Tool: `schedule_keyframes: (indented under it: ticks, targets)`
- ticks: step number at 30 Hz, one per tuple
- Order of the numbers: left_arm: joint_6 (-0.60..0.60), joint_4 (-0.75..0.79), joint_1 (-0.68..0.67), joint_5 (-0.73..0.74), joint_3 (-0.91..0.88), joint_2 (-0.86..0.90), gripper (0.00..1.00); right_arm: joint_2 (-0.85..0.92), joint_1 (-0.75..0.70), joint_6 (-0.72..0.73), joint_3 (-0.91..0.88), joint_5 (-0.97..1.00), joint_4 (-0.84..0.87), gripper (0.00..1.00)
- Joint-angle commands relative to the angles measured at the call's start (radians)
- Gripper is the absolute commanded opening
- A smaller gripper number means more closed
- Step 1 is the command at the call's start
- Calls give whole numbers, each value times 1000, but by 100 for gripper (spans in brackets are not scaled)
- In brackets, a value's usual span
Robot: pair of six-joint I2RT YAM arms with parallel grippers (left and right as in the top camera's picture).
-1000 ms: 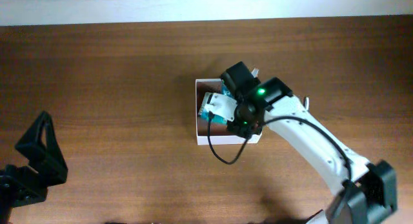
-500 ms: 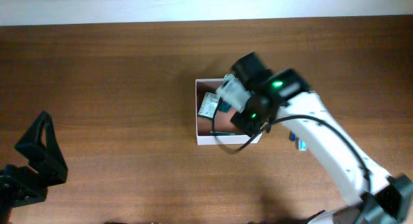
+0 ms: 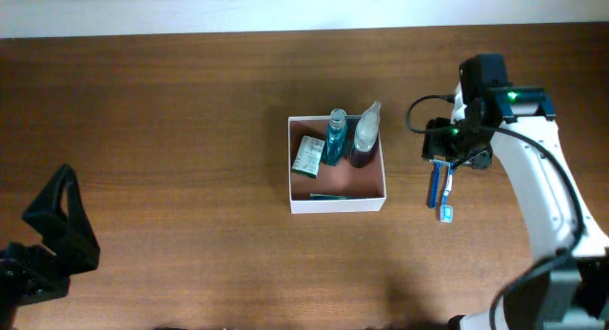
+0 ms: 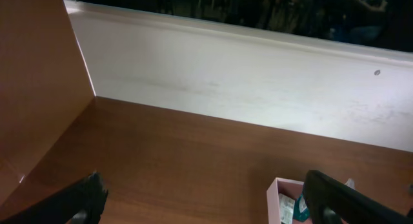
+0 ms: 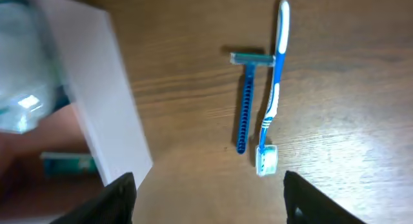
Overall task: Pack container
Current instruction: 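Move the right gripper to the blue razor and grasp its handle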
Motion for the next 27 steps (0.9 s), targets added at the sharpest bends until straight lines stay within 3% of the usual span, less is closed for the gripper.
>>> schedule_keyframes:
  ticks: [1,6,10,27]
  targets:
    - [16,0,4,-11,-2,0,99,76,-19,54,-87,-22,54,68]
    - [16,0,4,-11,-2,0,100,181,-21,62,-140,-21,126,64]
    - [16,1,4,-11,-2,0,99,276,-22,72,-143,-28,182,50]
    - [16,0,4,-11,-2,0,99,345,-64,85,-149,-40,225,49]
